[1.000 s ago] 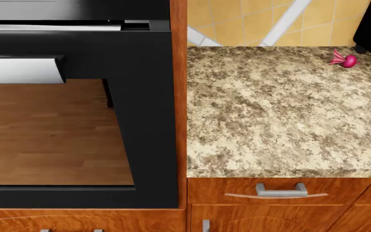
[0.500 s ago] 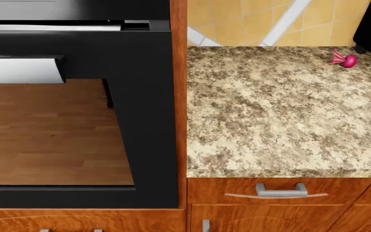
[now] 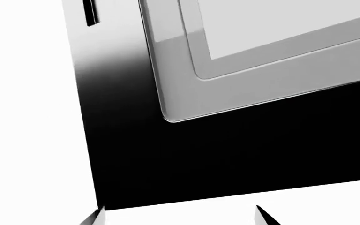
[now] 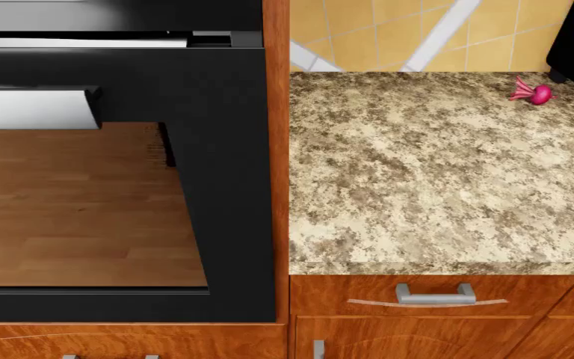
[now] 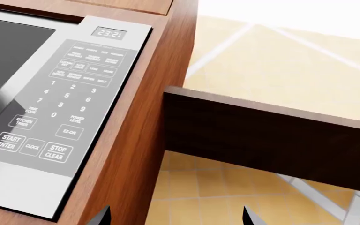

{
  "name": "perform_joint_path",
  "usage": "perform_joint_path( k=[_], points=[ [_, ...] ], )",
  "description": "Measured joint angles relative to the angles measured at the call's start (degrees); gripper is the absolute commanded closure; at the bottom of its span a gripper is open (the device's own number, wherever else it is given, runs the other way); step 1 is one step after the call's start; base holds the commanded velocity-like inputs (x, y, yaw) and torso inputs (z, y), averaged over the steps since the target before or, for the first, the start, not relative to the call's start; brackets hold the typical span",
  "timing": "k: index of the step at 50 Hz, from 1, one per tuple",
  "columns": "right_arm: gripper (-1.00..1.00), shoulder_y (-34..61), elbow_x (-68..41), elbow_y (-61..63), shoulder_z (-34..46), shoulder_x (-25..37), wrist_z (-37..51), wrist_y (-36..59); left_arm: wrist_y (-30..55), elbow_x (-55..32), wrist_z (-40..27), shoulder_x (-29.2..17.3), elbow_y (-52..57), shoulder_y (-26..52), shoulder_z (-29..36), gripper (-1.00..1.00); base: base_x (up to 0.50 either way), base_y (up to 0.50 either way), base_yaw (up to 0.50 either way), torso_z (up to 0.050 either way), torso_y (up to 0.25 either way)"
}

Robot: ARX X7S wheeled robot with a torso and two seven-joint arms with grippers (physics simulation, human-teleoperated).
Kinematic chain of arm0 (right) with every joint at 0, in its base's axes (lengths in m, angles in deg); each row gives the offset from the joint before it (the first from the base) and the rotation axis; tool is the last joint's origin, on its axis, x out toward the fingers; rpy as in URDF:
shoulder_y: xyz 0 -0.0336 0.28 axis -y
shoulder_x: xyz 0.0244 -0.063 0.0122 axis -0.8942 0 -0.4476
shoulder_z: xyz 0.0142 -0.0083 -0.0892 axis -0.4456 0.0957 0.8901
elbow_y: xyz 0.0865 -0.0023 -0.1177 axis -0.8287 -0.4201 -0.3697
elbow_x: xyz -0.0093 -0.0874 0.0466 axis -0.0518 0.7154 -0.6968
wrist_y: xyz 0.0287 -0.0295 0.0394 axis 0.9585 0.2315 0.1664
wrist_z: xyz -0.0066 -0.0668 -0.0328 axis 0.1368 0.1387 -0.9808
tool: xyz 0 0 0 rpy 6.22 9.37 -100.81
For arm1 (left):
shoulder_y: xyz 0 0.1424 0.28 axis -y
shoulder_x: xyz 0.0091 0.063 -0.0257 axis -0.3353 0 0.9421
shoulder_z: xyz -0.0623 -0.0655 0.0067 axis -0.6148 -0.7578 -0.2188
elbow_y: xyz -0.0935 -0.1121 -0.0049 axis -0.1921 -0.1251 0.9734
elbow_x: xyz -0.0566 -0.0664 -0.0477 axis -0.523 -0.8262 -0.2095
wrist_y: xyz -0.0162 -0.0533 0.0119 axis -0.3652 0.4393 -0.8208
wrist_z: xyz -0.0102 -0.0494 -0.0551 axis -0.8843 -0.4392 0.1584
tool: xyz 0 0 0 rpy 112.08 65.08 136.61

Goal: Open the microwave door

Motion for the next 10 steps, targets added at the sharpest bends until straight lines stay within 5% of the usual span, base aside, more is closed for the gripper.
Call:
perform_joint_path(
  k=[10],
  points=[
    [-1.00, 0.75, 0.46, -0.67, 1.01, -0.93, -0.24, -0.63, -0.70, 0.55, 2.55, -3.08, 4.69, 0.01, -0.36, -1.00, 0.00, 0.00, 0.00, 0.000, 0.000]
  ],
)
